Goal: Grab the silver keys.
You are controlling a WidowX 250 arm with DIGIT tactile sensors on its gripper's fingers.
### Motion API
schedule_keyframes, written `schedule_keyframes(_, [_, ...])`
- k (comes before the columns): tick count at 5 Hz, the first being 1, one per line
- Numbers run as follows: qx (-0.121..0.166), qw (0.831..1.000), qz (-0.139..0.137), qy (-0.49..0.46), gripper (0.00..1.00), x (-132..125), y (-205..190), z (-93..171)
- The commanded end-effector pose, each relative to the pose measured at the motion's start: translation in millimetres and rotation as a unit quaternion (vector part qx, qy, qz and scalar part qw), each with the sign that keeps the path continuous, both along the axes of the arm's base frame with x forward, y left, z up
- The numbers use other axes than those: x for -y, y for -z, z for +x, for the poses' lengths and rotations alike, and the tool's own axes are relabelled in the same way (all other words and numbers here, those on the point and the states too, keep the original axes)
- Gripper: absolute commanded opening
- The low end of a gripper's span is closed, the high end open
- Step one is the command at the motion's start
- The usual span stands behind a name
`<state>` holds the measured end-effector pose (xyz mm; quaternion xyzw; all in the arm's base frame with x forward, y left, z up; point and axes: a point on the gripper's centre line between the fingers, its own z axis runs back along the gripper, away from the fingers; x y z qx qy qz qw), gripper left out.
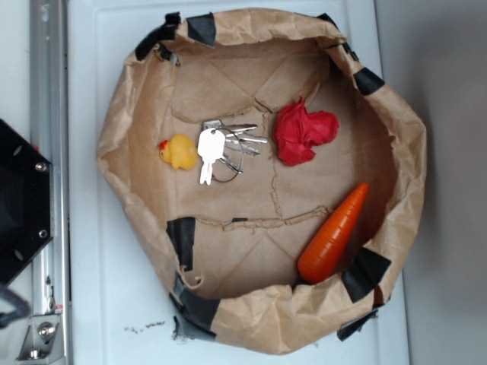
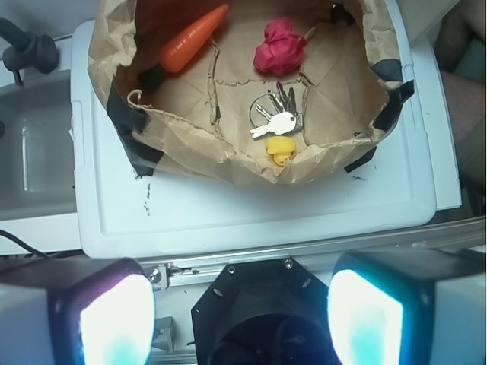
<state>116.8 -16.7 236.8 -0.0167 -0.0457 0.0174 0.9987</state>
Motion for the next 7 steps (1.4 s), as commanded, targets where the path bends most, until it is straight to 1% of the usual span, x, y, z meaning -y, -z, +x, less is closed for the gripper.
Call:
schedule_keyframes(1, [0.0, 1.0, 0.0, 0.0, 1.0, 0, 0, 0])
schedule_keyframes(2, [0.001, 0.997, 0.01, -0.083, 1.0, 6, 9, 37])
schedule_keyframes(3, [-0.011, 0.987, 0.052, -0.152, 1.0, 11, 46, 88])
schedule_keyframes(4, [0.011, 0.966, 0.064, -0.249, 1.0, 7, 64, 136])
schedule_keyframes(5, [0.003, 0.934, 0.05, -0.354, 1.0, -10, 86, 155])
schedule_keyframes(6, [0.015, 0.904, 0.07, -0.422, 1.0, -24, 104, 149])
schedule_keyframes(7, [0.034, 0.885, 0.061, -0.46, 1.0, -28, 113, 135])
